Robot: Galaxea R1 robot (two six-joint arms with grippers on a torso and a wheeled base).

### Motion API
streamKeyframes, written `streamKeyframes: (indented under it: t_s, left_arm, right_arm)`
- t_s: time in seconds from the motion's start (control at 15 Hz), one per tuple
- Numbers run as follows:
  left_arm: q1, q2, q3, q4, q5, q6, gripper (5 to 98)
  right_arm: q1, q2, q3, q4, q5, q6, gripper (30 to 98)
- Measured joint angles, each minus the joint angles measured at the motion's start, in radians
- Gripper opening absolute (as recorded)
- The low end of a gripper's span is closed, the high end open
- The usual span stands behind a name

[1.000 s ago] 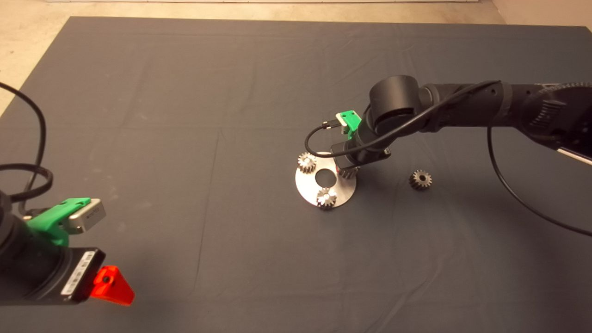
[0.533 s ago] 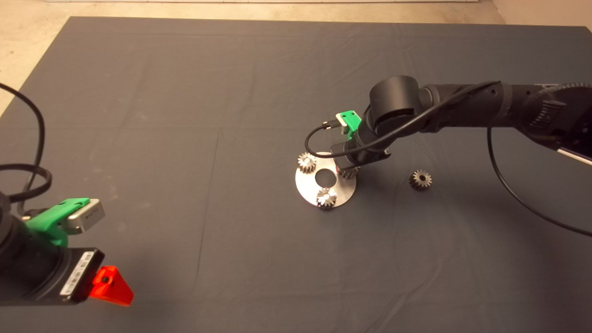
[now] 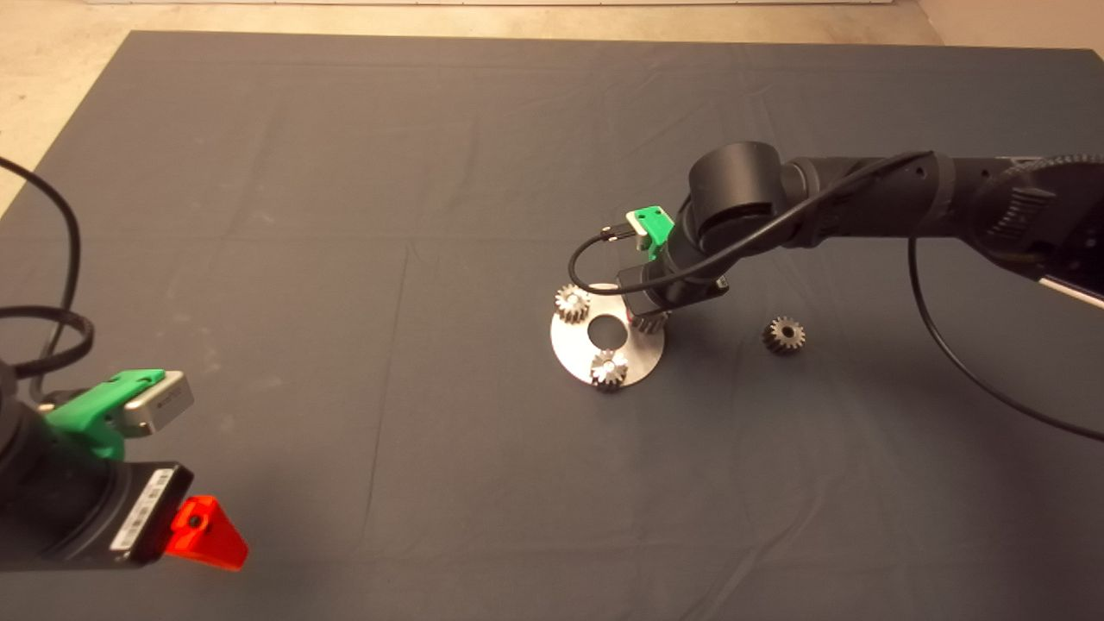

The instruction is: Remove an incorrectly installed larger gear and replace it with the correct smaller gear

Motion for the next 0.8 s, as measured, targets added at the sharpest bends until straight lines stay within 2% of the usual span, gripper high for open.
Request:
streamKeyframes:
  t_s: [0.53,0.8]
  left_arm:
    - [0.000,0.000,0.000,0.000,0.000,0.000,98.2]
    - [0.000,0.000,0.000,0.000,0.000,0.000,98.2]
  right_arm:
    - [0.001,0.000,0.022,-0.006,-0.006,0.002,48.4]
    - [0.030,0.000,0.041,-0.005,-0.014,0.003,48.4]
